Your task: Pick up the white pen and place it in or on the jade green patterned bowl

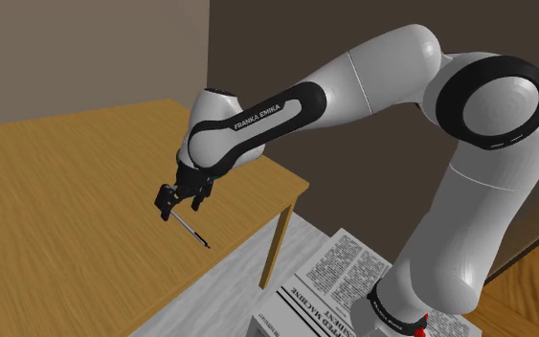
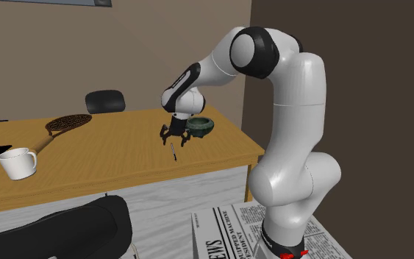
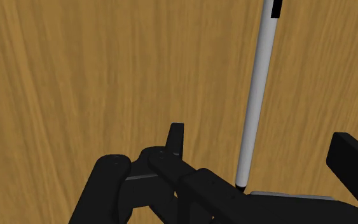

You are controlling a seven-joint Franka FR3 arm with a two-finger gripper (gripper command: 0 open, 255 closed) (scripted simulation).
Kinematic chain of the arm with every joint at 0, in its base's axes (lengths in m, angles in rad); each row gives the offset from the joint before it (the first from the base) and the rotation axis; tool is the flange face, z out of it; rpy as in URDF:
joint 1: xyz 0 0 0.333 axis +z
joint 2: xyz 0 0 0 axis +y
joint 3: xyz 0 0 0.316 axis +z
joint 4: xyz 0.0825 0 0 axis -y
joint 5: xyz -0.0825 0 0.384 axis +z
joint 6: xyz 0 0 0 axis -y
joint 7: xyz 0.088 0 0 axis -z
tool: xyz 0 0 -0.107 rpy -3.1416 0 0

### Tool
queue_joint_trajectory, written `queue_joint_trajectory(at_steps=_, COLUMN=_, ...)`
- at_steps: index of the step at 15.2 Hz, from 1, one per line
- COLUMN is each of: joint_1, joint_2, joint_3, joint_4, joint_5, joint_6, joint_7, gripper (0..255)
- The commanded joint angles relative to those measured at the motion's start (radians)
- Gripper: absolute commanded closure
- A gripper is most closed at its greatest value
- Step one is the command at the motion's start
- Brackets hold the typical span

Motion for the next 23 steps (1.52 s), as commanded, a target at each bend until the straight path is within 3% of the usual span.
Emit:
queue_joint_trajectory(at_steps=1, joint_1=0.000, joint_2=0.001, joint_3=0.000, joint_4=-0.002, joint_5=0.000, joint_6=0.003, joint_7=0.000, gripper=0)
queue_joint_trajectory(at_steps=5, joint_1=0.000, joint_2=0.001, joint_3=0.000, joint_4=-0.002, joint_5=0.000, joint_6=0.003, joint_7=0.000, gripper=0)
queue_joint_trajectory(at_steps=6, joint_1=0.000, joint_2=0.001, joint_3=0.000, joint_4=-0.002, joint_5=0.000, joint_6=0.003, joint_7=0.000, gripper=255)
queue_joint_trajectory(at_steps=15, joint_1=0.000, joint_2=0.001, joint_3=0.000, joint_4=-0.002, joint_5=0.000, joint_6=0.003, joint_7=0.000, gripper=255)
queue_joint_trajectory(at_steps=23, joint_1=-0.005, joint_2=-0.062, joint_3=-0.001, joint_4=0.036, joint_5=0.000, joint_6=-0.096, joint_7=0.017, gripper=255)
